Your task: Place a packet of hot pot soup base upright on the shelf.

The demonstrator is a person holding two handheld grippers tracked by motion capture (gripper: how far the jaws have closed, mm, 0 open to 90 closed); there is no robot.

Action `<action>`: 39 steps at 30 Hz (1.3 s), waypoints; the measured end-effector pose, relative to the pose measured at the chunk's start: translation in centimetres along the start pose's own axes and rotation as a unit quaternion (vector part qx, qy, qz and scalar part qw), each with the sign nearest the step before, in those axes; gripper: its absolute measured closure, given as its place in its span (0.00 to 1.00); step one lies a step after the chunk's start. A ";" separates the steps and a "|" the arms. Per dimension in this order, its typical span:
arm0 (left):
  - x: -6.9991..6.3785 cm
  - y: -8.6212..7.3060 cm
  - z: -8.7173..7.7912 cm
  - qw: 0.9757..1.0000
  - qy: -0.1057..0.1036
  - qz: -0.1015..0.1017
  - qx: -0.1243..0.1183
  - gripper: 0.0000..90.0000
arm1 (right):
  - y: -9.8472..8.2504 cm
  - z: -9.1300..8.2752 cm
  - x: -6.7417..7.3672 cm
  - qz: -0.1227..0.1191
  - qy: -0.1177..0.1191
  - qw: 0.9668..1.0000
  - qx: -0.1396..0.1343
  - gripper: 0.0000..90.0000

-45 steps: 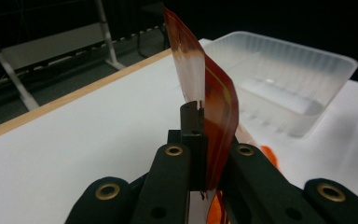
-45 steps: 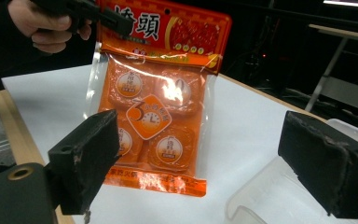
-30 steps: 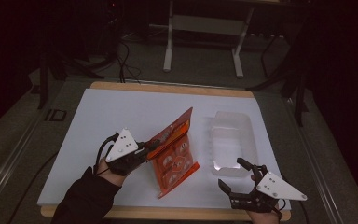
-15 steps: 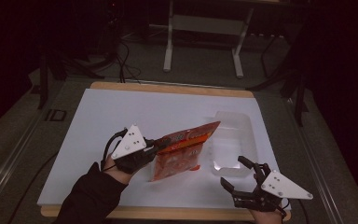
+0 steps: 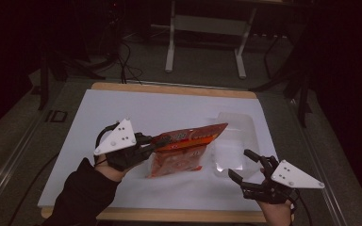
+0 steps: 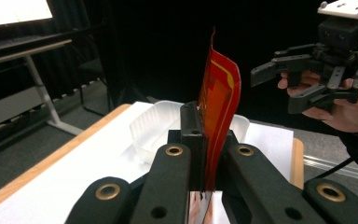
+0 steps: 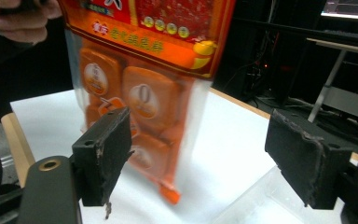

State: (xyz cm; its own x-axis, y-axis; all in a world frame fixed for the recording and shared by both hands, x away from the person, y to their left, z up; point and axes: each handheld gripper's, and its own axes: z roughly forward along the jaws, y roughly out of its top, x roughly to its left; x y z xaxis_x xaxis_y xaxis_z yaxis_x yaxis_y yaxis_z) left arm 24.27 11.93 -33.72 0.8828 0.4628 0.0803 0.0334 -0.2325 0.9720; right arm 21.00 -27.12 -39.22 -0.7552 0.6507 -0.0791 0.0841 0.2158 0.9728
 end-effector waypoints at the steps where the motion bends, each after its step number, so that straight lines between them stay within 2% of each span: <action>1: 0.0 0.1 -0.1 1.000 0.001 0.001 -0.002 1.00 | 0.1 0.0 -0.1 -0.002 0.004 1.000 0.001 0.27; 5: 0.2 0.3 -0.5 1.000 -0.018 -0.005 -0.005 1.00 | 1.0 0.5 -0.3 -0.016 0.022 1.000 0.004 0.27; 7: 0.1 0.3 -0.6 1.000 -0.021 -0.008 -0.010 1.00 | 1.5 0.8 -0.4 -0.019 0.039 0.999 0.007 0.27; 10: 0.2 0.2 -0.9 0.999 -0.032 -0.010 -0.015 1.00 | 2.2 1.4 -0.5 -0.025 0.051 0.998 0.016 0.27; 17: 0.1 0.2 -1.4 0.999 -0.036 -0.001 -0.014 1.00 | 3.7 2.8 -0.8 -0.029 0.075 0.997 0.020 0.27; 19: 0.2 0.2 -1.5 0.999 -0.039 -0.003 -0.012 1.00 | 4.1 3.3 -0.8 -0.034 0.087 0.995 0.028 0.27; 23: 0.3 -0.1 -1.5 0.999 -0.049 -0.008 -0.010 1.00 | 4.8 4.2 -0.9 -0.034 0.098 0.994 0.021 0.28; 29: 0.1 -0.3 -1.1 0.998 -0.056 -0.007 -0.008 1.00 | 5.4 5.6 -0.7 -0.032 0.133 0.991 0.014 0.31; 32: 0.0 -0.3 -1.0 0.998 -0.060 -0.009 -0.013 1.00 | 5.5 6.2 -0.4 -0.028 0.159 0.987 0.008 0.36; 39: -0.2 -0.2 -0.6 0.998 -0.065 -0.011 -0.017 1.00 | 5.6 6.9 0.0 -0.028 0.188 0.982 0.011 0.47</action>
State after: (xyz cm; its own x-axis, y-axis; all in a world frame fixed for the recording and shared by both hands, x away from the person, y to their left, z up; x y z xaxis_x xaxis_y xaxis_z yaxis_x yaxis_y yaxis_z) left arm 23.80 12.34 -33.79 0.9356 0.3516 0.0325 0.0390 -0.1942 0.9802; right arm 25.92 -20.87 -35.31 -0.9450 0.3245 -0.0417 0.0475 0.2621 0.9639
